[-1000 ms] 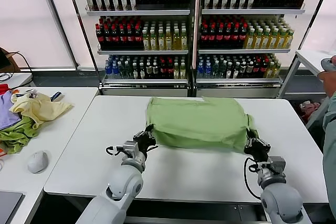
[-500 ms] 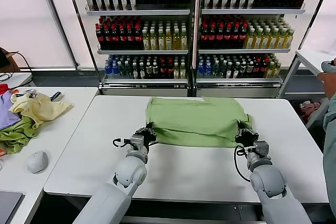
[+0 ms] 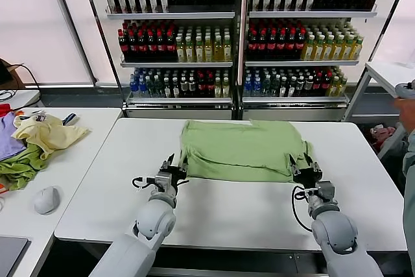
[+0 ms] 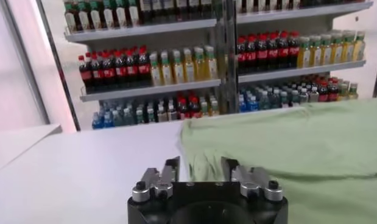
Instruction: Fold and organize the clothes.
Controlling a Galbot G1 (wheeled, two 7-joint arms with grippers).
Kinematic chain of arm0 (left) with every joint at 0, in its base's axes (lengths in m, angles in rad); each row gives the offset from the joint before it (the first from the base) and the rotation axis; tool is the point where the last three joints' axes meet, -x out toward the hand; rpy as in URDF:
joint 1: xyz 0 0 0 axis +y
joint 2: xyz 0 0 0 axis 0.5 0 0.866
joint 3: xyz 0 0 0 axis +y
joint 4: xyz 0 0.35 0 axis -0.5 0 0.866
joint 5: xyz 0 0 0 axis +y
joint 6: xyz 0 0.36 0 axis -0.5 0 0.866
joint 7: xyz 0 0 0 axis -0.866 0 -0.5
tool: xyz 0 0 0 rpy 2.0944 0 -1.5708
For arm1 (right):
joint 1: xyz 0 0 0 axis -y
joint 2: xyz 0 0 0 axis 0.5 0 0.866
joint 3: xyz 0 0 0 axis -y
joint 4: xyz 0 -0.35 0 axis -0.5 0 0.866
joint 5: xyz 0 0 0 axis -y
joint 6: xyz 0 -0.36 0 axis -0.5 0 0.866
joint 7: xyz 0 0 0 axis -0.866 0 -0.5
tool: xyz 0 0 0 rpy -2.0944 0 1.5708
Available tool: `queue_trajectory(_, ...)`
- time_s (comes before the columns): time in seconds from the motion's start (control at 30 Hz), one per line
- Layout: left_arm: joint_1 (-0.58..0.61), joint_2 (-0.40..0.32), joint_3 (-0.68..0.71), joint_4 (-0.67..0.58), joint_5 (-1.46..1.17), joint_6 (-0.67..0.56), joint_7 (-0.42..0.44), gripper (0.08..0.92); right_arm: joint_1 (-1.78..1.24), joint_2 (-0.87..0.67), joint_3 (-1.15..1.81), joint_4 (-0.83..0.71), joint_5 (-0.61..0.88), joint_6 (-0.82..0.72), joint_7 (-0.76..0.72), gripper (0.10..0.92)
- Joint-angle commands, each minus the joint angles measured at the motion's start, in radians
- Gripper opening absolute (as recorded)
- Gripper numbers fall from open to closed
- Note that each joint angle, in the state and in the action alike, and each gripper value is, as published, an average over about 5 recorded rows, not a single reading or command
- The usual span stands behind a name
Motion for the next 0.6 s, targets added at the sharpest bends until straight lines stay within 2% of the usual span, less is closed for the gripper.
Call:
queue_trajectory(0.03, 0.007, -0.002, 0.002, 0.025, -0.036, 0.012, -0.005, 0.696, -0.058, 0.001, 0.07, -0.009, 0.028, -0.07, 0.009, 0.764)
queue_trajectory(0.13, -0.001, -0.007, 0.015, 0.034, -0.04, 0.013, -0.004, 0.773, -0.038, -0.003, 0.052, -0.043, 0.041, -0.103, 0.009, 0.812)
queue_trajectory(0.23, -0.003, -0.01, 0.024, 0.041, -0.041, 0.015, -0.003, 0.777, -0.021, -0.003, 0.029, -0.067, 0.051, -0.123, 0.011, 0.816)
queue_trajectory(0.33, -0.005, -0.013, 0.028, 0.05, -0.042, 0.021, -0.004, 0.704, -0.01, -0.001, 0.01, -0.086, 0.064, -0.133, 0.012, 0.766)
queue_trajectory(0.6, -0.005, -0.011, 0.03, 0.059, -0.054, 0.048, -0.005, 0.47, 0.006, -0.005, -0.018, -0.122, 0.073, -0.14, 0.003, 0.534)
